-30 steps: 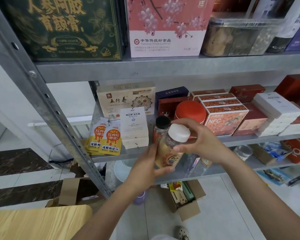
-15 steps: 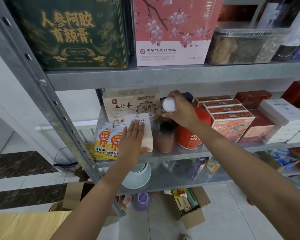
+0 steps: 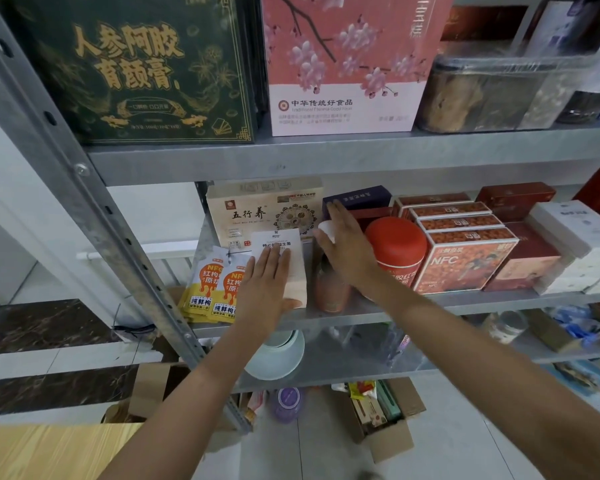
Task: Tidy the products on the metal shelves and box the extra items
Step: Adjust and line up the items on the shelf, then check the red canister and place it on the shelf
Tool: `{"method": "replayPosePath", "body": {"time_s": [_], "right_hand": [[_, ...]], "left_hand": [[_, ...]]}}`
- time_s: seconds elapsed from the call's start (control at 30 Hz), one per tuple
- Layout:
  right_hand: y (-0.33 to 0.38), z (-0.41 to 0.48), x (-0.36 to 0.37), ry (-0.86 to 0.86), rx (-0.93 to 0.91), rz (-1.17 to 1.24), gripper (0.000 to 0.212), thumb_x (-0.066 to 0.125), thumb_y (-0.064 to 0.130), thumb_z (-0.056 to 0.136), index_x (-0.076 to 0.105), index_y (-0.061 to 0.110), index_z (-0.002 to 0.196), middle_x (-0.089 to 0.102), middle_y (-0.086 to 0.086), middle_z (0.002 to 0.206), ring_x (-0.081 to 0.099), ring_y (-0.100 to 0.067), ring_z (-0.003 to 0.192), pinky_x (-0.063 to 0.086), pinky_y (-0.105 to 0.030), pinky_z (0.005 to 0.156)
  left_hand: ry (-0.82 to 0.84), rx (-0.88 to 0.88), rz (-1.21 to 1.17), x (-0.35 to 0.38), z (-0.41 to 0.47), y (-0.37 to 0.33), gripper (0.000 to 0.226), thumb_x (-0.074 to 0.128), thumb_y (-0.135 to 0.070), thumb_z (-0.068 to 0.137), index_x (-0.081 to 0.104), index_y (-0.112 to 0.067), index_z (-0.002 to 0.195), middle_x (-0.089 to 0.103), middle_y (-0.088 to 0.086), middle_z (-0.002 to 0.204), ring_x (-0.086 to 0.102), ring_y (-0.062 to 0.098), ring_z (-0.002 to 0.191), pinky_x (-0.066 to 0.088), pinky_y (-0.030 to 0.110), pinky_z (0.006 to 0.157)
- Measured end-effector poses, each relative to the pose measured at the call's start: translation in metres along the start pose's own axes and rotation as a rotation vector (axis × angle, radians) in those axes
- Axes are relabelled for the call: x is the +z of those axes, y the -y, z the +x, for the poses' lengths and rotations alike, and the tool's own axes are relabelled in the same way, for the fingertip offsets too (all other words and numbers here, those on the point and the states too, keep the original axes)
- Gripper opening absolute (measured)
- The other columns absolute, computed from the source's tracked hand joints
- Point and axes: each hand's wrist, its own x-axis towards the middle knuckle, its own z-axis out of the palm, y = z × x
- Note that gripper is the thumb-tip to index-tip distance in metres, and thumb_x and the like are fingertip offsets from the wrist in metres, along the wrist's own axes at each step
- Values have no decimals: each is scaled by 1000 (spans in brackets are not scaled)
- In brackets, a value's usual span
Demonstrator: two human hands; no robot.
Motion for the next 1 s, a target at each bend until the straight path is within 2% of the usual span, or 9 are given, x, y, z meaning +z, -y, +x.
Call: {"method": "replayPosePath", "body": {"time_s": [0.1,0.17,0.23,0.3,0.53,0.6,0.73,0.83,1.0], "right_hand": [[15,-45,20,-262,104,425,58,58,28,96,33,11,145,40,1,146,34,-6,134,28,-16,113],[22,-70,34,-336,247,652,61,59,28,95,31,13,147,35,11,144,30,3,131,26,-2,103],[24,-82,43,-344,364,823,61,48,37,97,28,16,150,30,9,152,26,-2,140,25,-14,113],[21,-78,44,-347,417,854,55,39,37,100,28,18,151,28,6,156,24,-6,143,22,-24,118],[6,-73,54,-349,492,994,59,55,30,96,30,22,150,36,14,146,32,-5,137,30,-2,99],[4,-77,64,-334,474,969,66,63,21,93,30,21,150,35,11,148,31,-3,137,29,0,100],[8,-72,70,-304,469,873,69,66,15,91,30,13,150,38,-1,152,33,-14,142,27,-34,118],[14,-73,64,-295,443,817,67,65,15,91,31,10,149,40,-5,151,35,-18,141,32,-35,116],[1,-98,28,-514,240,223,60,70,16,88,43,5,141,44,-20,141,40,-31,132,41,-47,108]], "left_hand": [[-25,2,4,1,-1,1,96,45,-61,93,-11,-13,154,-9,8,164,-8,24,151,-3,41,122],[-24,2,-3,2,-1,2,96,45,-61,93,-13,-14,154,-10,7,164,-9,23,151,-4,40,121],[-28,2,-7,3,0,2,96,44,-61,93,-13,-14,154,-11,7,164,-10,23,151,-5,40,122],[-31,3,-6,3,1,2,96,44,-61,93,-13,-14,154,-11,7,164,-10,23,151,-5,40,122],[-32,5,9,5,2,3,98,45,-63,92,-12,-13,154,-10,7,164,-10,23,151,-6,40,120],[-33,7,8,5,2,3,98,45,-63,92,-11,-13,154,-9,7,164,-9,23,151,-6,40,120],[-37,8,13,7,4,4,99,45,-64,91,-11,-12,154,-7,8,164,-8,24,151,-5,40,120],[-32,5,15,6,6,2,99,45,-64,91,-10,-11,154,-6,10,164,-7,25,151,-3,40,121],[-50,5,1,-1,4,2,104,38,-72,88,-17,-13,153,-18,11,162,-13,27,150,-8,42,120]]}}
